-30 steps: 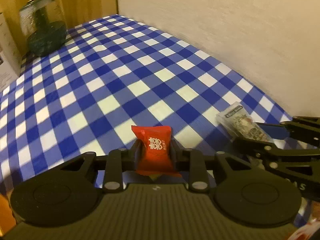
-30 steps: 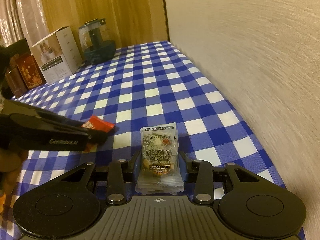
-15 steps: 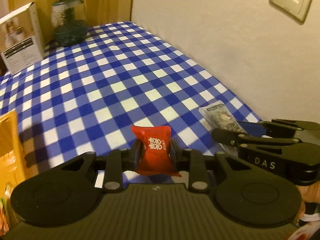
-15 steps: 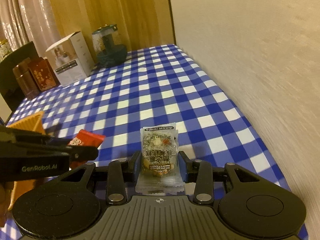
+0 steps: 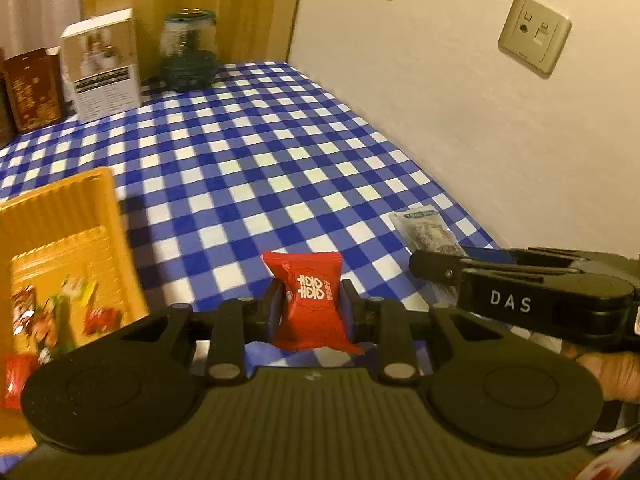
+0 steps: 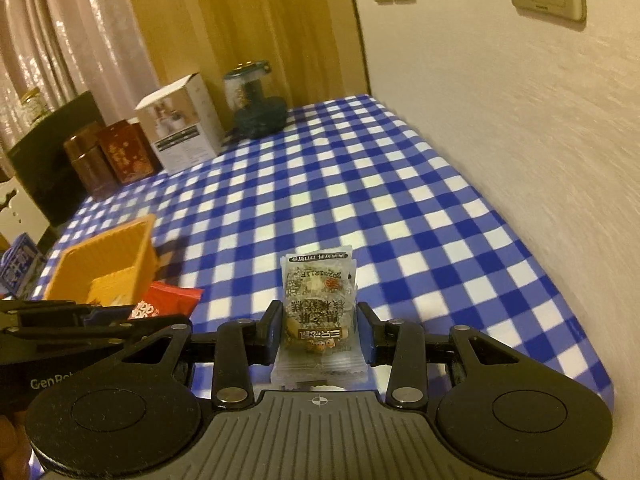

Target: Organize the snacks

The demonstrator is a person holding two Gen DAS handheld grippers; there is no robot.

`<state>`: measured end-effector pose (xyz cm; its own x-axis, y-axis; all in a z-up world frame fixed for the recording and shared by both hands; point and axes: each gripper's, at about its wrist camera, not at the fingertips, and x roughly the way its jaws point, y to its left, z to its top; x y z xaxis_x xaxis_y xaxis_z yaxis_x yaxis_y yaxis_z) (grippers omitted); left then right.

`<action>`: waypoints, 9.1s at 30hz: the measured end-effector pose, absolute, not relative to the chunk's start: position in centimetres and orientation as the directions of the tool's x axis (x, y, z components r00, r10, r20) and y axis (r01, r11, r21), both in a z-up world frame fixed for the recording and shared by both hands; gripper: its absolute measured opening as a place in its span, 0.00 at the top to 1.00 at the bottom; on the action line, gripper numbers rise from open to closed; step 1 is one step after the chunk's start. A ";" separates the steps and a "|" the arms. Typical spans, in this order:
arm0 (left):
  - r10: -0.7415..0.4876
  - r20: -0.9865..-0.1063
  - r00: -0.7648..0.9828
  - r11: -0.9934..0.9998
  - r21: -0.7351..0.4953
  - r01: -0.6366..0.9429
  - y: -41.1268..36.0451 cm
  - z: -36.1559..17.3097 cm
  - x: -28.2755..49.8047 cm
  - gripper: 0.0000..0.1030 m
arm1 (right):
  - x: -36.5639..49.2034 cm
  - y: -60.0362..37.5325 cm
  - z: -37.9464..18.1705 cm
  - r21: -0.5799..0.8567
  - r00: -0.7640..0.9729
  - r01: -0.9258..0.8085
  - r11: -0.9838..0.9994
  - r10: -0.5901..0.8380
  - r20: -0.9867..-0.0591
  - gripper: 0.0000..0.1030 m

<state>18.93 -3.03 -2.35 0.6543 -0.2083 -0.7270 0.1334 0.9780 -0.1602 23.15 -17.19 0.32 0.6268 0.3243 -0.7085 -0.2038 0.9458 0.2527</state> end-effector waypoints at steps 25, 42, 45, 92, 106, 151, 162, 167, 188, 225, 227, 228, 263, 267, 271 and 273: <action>-0.177 -0.688 0.704 0.979 -0.197 0.054 1.5 0.6 8.6 0.74 | 14.3 -13.2 3.9 0.239 0.620 -0.277 0.931 0.362 -0.696 0.62; -0.132 -0.709 0.693 0.982 -0.188 -0.004 4.0 0.2 4.4 0.74 | 11.9 -10.3 4.4 0.239 0.594 -0.351 0.905 0.412 -0.690 0.62; -0.115 -0.713 0.691 0.983 -0.182 -0.024 4.9 0.1 3.8 0.74 | 11.7 -9.3 4.3 0.242 0.581 -0.370 0.897 0.427 -0.693 0.62; 0.050 -0.740 0.671 0.946 -0.180 -0.269 13.4 -1.2 2.0 0.74 | 12.3 0.2 1.8 0.272 0.460 -0.517 0.812 0.531 -0.712 0.62; 0.064 -0.737 0.673 0.938 -0.186 -0.293 15.3 -1.2 4.1 0.74 | 14.4 1.7 1.2 0.275 0.456 -0.520 0.809 0.535 -0.712 0.62; 0.062 -0.737 0.673 0.940 -0.184 -0.288 20.2 -2.3 17.1 0.74 | 26.3 6.8 -0.7 0.284 0.468 -0.506 0.814 0.536 -0.703 0.62; 0.049 -0.745 0.666 0.942 -0.188 -0.279 20.4 -3.4 18.7 0.74 | 27.4 7.0 -1.3 0.288 0.463 -0.496 0.819 0.530 -0.710 0.62; 0.065 -0.746 0.662 0.944 -0.170 -0.284 20.2 -3.7 19.0 0.59 | 27.6 6.7 -1.3 0.292 0.464 -0.490 0.821 0.530 -0.710 0.62; 0.083 -0.738 0.669 0.949 -0.146 -0.279 20.6 -2.2 16.8 0.58 | 26.7 6.8 0.4 0.301 0.472 -0.495 0.815 0.543 -0.694 0.62; 0.097 -0.741 0.664 0.947 -0.137 -0.292 20.5 -1.9 15.2 0.41 | 26.9 4.6 0.4 0.374 0.484 -0.403 0.835 0.542 -0.688 0.44; 0.099 -0.739 0.666 0.947 -0.135 -0.291 20.2 -1.6 14.8 0.39 | 26.5 4.3 0.4 0.368 0.481 -0.397 0.841 0.532 -0.697 0.43; 0.098 -0.737 0.668 0.947 -0.136 -0.290 20.1 -1.5 14.7 0.39 | 26.3 4.1 0.4 0.365 0.479 -0.395 0.843 0.528 -0.701 0.43; 0.128 -0.690 0.712 0.952 -0.115 -0.282 14.5 1.8 3.9 0.00 | 15.4 -2.5 3.8 0.315 0.507 -0.380 0.870 0.481 -0.715 0.25; 0.136 -0.705 0.696 0.956 -0.091 -0.278 13.7 1.7 3.0 0.00 | 14.3 -2.9 3.9 0.301 0.510 -0.391 0.870 0.477 -0.716 0.25; 0.126 -0.731 0.670 0.954 -0.095 -0.284 13.2 1.5 1.8 0.00 | 13.4 -3.4 3.9 0.280 0.522 -0.390 0.877 0.461 -0.718 0.25; 0.129 -0.733 0.668 0.956 -0.088 -0.281 13.0 1.5 1.3 0.00 | 12.9 -3.5 3.9 0.273 0.521 -0.395 0.877 0.459 -0.720 0.25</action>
